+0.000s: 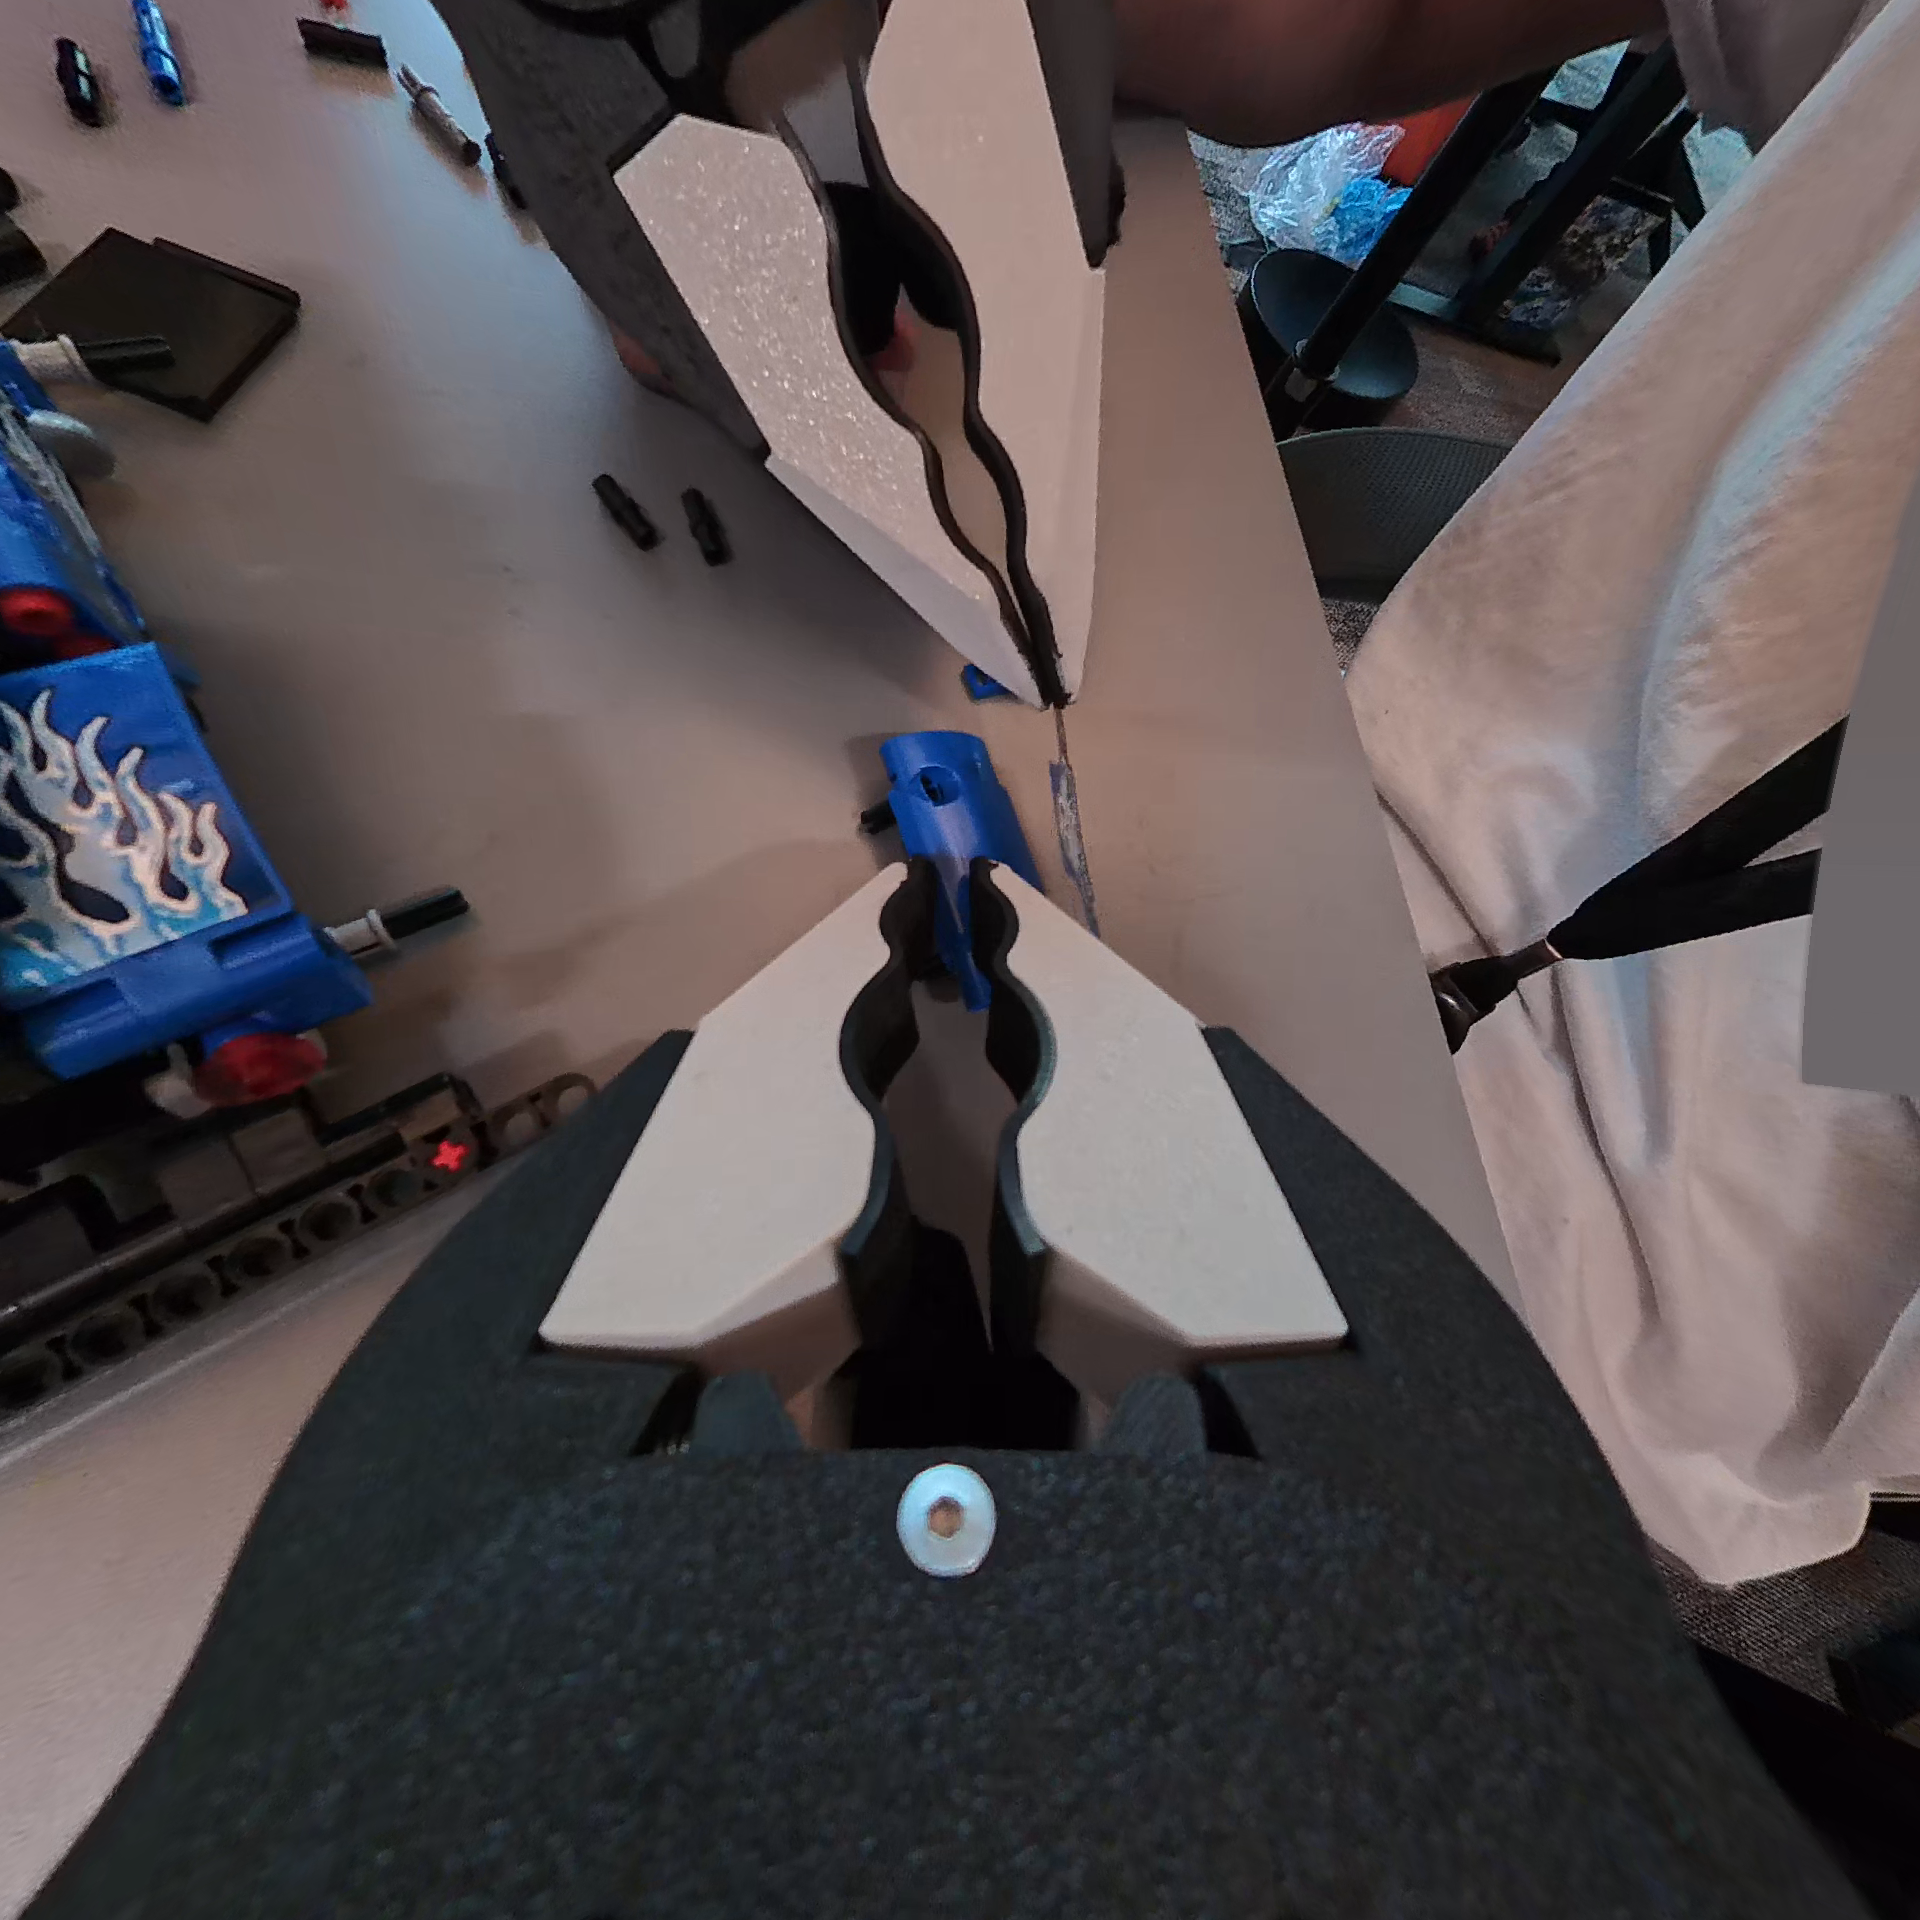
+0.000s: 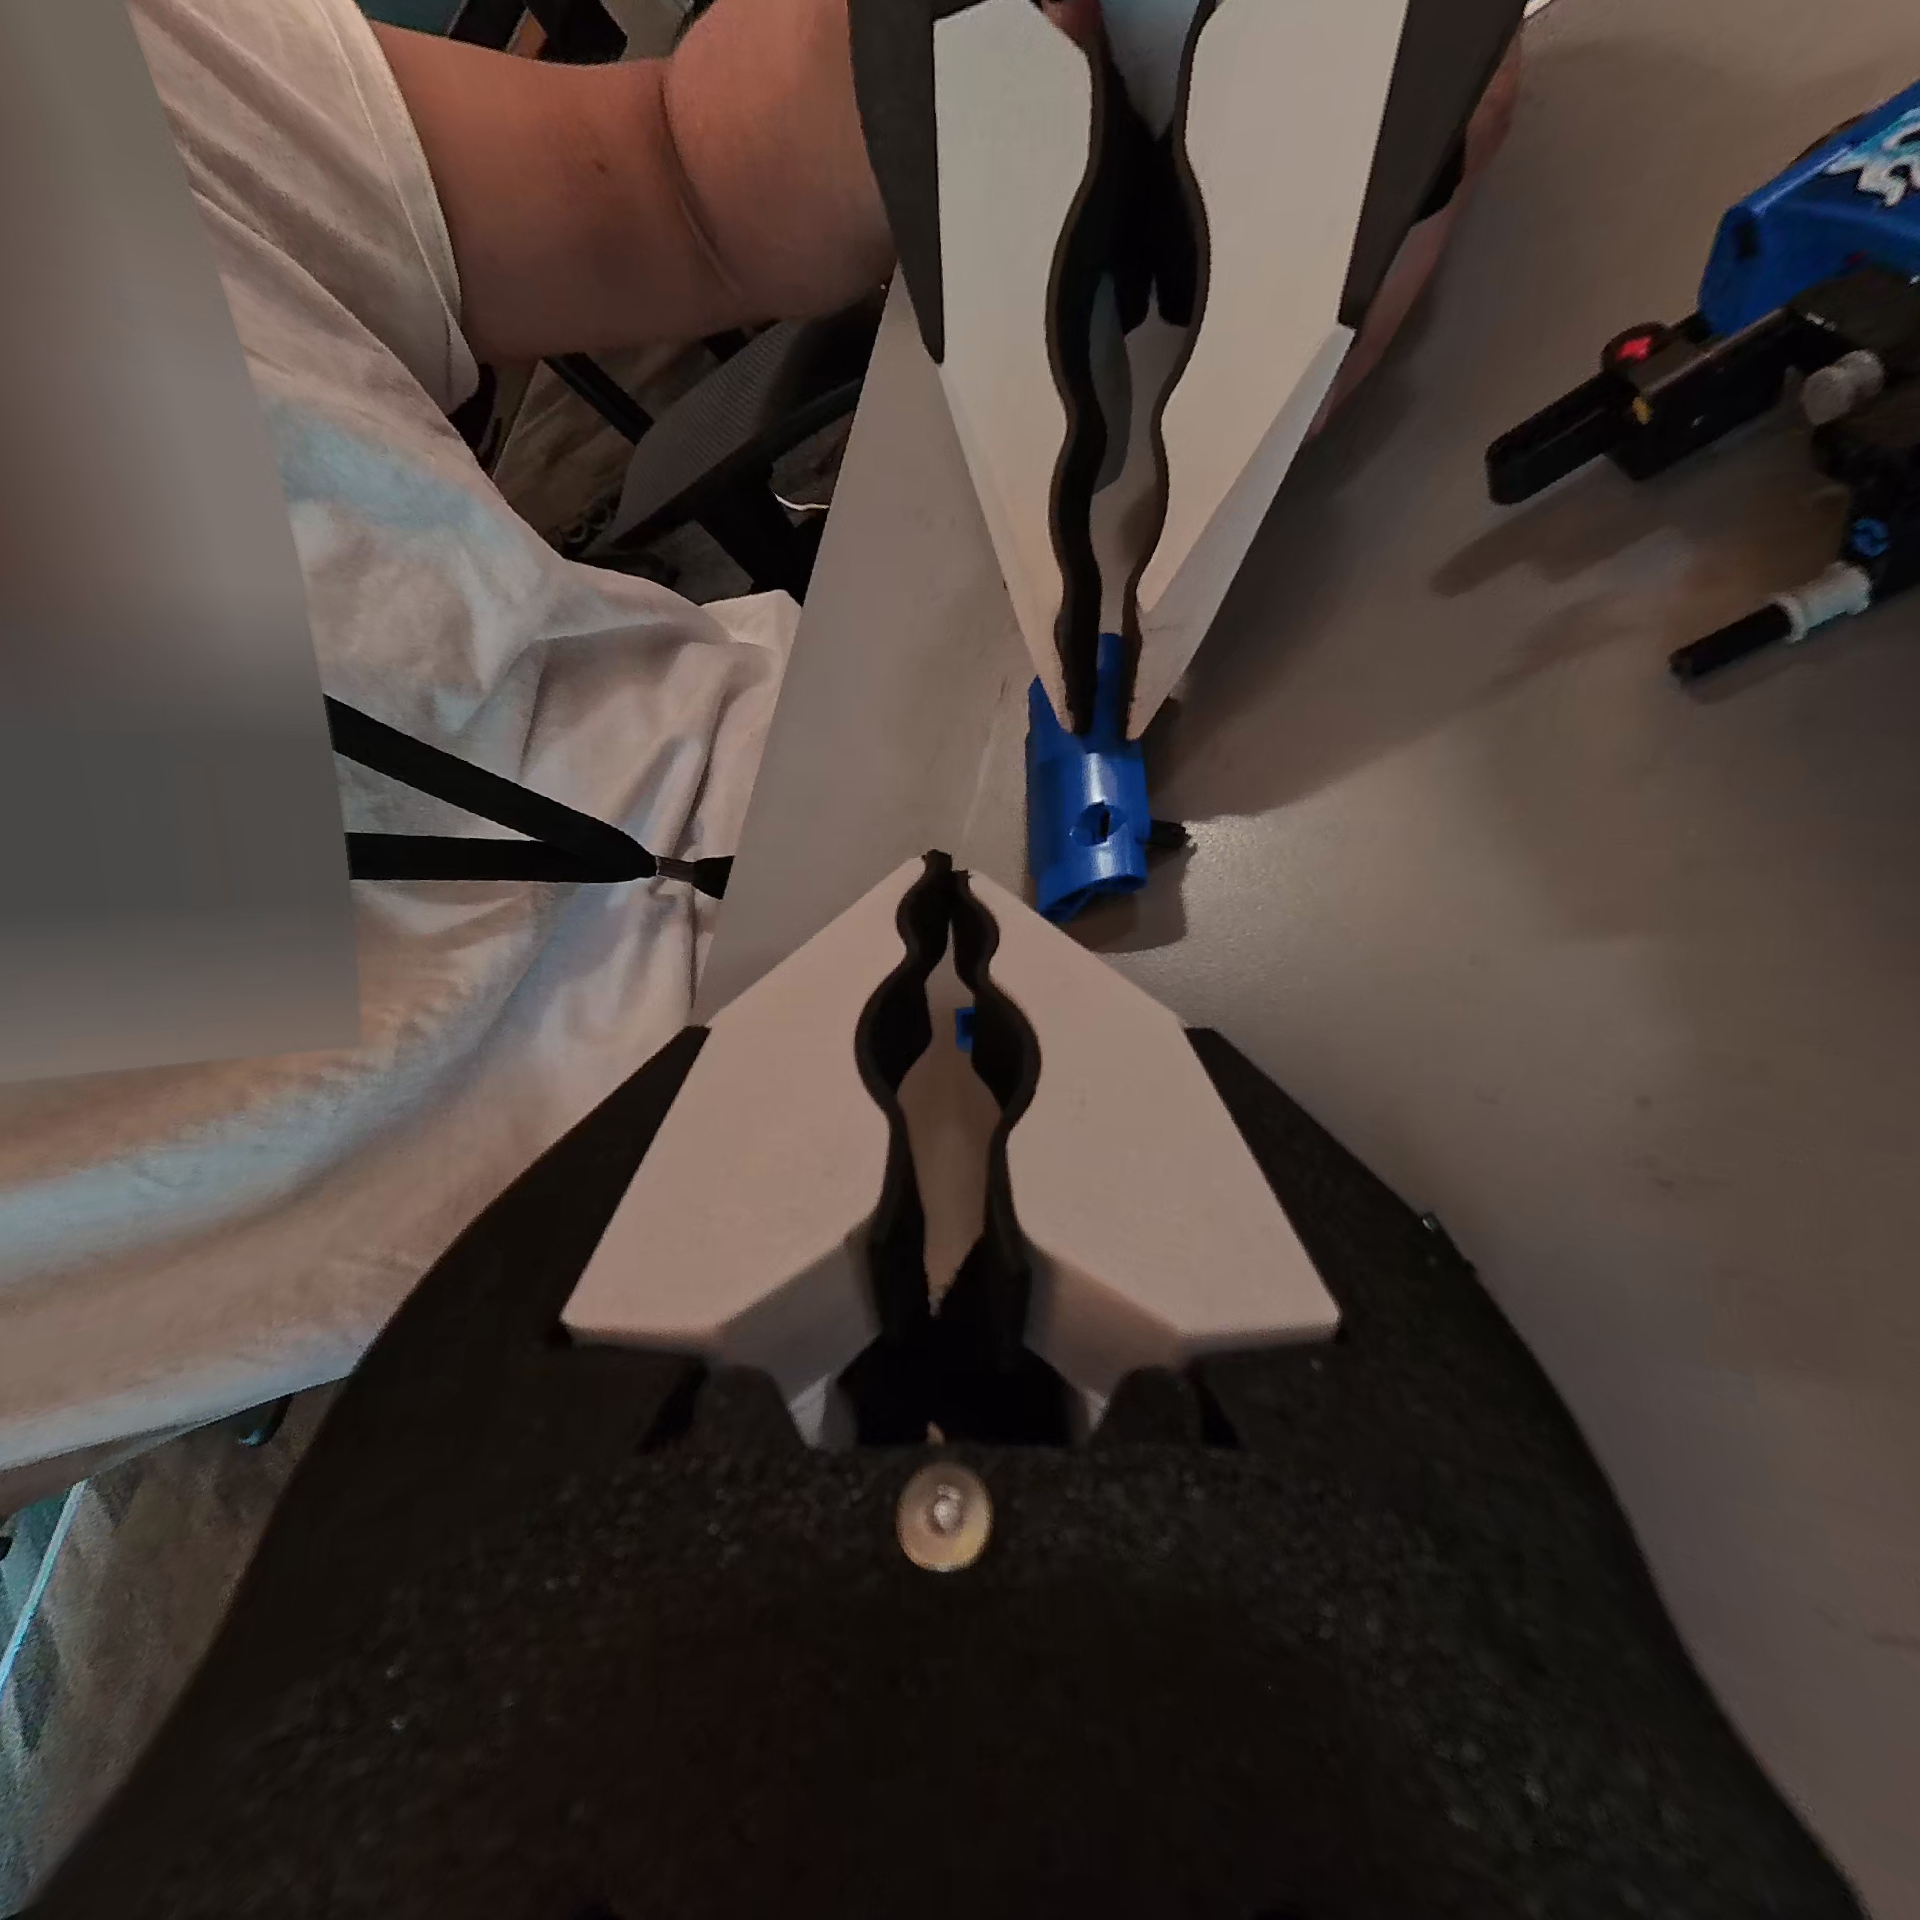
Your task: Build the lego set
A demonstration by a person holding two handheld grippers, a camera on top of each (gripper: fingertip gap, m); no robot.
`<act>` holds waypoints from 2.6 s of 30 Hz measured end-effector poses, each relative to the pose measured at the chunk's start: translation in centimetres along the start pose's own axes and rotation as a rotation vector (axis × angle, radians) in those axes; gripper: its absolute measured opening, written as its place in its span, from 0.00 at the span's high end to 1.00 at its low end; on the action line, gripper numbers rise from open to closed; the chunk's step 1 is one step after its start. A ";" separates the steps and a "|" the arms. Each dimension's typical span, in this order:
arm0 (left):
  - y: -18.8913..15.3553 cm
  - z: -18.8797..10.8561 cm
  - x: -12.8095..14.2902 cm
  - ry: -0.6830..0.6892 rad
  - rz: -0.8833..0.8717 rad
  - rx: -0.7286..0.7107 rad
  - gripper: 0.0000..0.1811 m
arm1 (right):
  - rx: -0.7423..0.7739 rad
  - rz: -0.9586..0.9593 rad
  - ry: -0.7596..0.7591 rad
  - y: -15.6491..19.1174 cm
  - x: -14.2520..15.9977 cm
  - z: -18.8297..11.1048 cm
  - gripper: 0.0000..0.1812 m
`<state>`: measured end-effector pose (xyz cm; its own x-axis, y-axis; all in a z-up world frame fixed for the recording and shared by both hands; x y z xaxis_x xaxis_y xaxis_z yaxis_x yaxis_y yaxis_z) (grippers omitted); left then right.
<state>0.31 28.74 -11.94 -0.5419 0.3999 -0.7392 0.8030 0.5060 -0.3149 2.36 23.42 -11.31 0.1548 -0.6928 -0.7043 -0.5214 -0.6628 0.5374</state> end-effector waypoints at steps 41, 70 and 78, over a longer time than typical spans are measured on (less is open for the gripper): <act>0.2 0.0 -0.1 -0.010 0.001 -0.019 1.00 | -0.043 0.041 -0.031 0.4 -0.5 0.1 1.00; -0.7 -2.6 0.2 -0.032 0.083 -0.055 0.92 | -0.043 0.055 -0.006 1.0 0.3 0.1 1.00; -0.8 -1.1 0.4 0.007 0.093 -0.036 0.91 | -0.048 0.052 -0.005 1.1 0.4 0.2 1.00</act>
<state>-0.87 29.37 -11.34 -0.4672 0.4514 -0.7602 0.8405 0.4936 -0.2234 1.71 22.53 -11.07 0.1247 -0.7253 -0.6771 -0.4881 -0.6390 0.5945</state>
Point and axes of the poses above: each gripper's, where its closed fingertips meet, z out along the fingers, x out of its underside, y = z × x across the jaws, the point moved 2 cm from there along -z, back along the fingers, and after that the axes turned 2 degrees about -z, right-handed, at the moved point
